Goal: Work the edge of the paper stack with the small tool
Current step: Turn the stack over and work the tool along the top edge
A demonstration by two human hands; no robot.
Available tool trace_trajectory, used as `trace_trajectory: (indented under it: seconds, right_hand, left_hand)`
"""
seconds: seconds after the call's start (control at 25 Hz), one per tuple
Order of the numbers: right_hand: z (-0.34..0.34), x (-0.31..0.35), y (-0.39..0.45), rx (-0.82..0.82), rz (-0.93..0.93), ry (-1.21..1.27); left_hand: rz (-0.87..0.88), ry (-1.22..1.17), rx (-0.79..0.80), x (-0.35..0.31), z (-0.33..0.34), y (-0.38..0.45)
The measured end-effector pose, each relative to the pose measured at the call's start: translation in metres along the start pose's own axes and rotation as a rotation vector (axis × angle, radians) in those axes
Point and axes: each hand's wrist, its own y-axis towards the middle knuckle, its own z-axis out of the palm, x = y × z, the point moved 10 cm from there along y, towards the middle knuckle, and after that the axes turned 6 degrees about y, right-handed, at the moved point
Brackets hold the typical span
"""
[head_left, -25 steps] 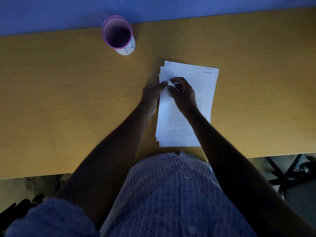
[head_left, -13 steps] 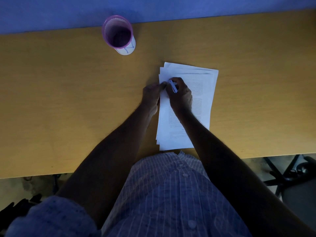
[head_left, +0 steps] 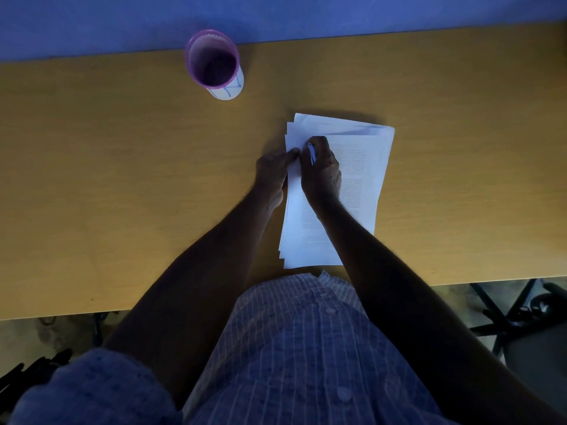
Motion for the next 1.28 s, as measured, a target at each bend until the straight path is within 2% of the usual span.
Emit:
trace_trajectory:
  seconds: [0.16, 0.28, 0.52, 0.64, 0.8, 0.88, 1.0, 1.12, 1.28]
  right_hand:
    - [0.000, 0.004, -0.001, 0.014, -0.058, -0.013]
    - [0.000, -0.003, 0.003, 0.071, -0.020, 0.044]
    - [-0.014, -0.026, 0.017, 0.252, 0.247, 0.366]
    - [-0.007, -0.035, 0.009, 0.409, 0.481, 0.623]
    - [0.000, -0.040, -0.005, 0.543, 0.697, 0.868]
    - [-0.004, -0.046, -0.005, 0.549, 0.683, 0.786]
    - [-0.023, -0.056, 0.003, 0.470, 0.599, 0.545]
    - [-0.037, -0.054, 0.012, 0.461, 0.529, 0.479]
    - [-0.050, -0.033, 0.026, 0.441, 0.237, 0.106]
  left_hand:
    - [0.014, 0.003, 0.011, 0.000, -0.001, 0.000]
    - [0.022, -0.011, 0.004, -0.001, -0.002, 0.000]
    - [0.007, 0.052, 0.007, 0.001, 0.000, 0.000]
    - [0.010, 0.083, 0.000, 0.000, -0.002, 0.001]
    - [0.117, 0.240, -0.055, -0.011, -0.006, -0.002]
    - [0.248, 0.457, -0.140, -0.030, -0.012, -0.006]
    - [0.443, 0.794, -0.265, -0.061, -0.021, -0.021]
    - [0.604, 0.997, -0.230, -0.071, -0.015, -0.029]
    - [0.868, 1.335, -0.201, -0.060, 0.004, -0.044]
